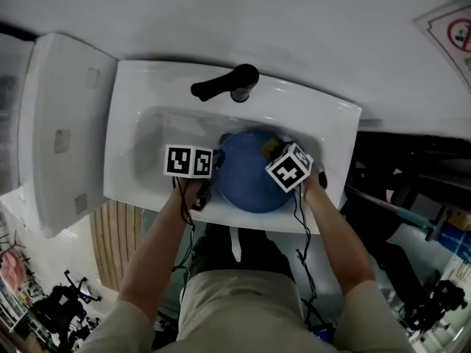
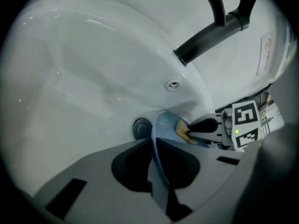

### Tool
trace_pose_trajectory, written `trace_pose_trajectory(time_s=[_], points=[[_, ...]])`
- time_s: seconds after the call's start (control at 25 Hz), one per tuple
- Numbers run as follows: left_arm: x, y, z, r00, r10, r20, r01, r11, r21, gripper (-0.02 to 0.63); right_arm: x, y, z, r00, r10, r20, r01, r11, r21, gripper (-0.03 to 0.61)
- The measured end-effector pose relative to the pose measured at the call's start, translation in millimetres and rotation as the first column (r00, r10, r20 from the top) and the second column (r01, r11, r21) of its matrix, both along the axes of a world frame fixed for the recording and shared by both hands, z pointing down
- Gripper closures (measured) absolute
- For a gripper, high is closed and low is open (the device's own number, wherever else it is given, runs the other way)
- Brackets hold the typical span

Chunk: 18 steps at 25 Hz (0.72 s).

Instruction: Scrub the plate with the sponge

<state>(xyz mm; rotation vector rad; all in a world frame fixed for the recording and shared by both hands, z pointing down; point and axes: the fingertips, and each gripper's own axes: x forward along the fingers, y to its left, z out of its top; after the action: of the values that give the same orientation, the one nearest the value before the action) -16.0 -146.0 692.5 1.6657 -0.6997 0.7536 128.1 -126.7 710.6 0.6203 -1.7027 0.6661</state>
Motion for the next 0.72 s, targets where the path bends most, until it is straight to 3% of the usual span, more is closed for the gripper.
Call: trace_pose_trajectory(time_s=[0.24, 0.32, 0.4, 0.48, 0.56, 0.72], points=[[-4.5, -0.9, -2.3, 0.999, -0.045, 0.001, 0.045, 0.999, 0.01, 0.588, 4.6, 54.4, -25.9, 0.992, -0.128, -0.011, 0.126, 0.984, -0.123, 0.525], [-5.5, -0.4, -2.8, 0.998, -0.055, 0.003, 0.055, 0.998, 0.012, 0.588, -7.7, 80.5, -42.0, 0.986, -0.149, 0.072, 0.161, 0.965, -0.206, 0.523], [-6.5, 1.2, -1.8, 0.998, -0.061, 0.009, 0.061, 0.998, 0.008, 0.589, -33.0, 104.3, -62.8, 0.965, -0.152, 0.214, 0.21, 0.938, -0.277, 0.523], [-6.9, 2.9, -1.1, 0.998, -0.066, 0.007, 0.066, 0.998, 0.0, 0.591, -61.5, 117.4, -77.9, 0.929, -0.177, 0.325, 0.273, 0.92, -0.281, 0.523], [-7.2, 3.1, -1.8, 0.997, -0.072, 0.007, 0.072, 0.997, -0.001, 0.591, -84.8, 121.1, -81.5, 0.906, -0.229, 0.357, 0.327, 0.912, -0.246, 0.522], [-14.8, 3.7, -1.0, 0.993, -0.119, 0.019, 0.119, 0.993, -0.015, 0.589, -122.5, 100.0, -72.9, 0.891, -0.228, 0.393, 0.316, 0.932, -0.176, 0.518]])
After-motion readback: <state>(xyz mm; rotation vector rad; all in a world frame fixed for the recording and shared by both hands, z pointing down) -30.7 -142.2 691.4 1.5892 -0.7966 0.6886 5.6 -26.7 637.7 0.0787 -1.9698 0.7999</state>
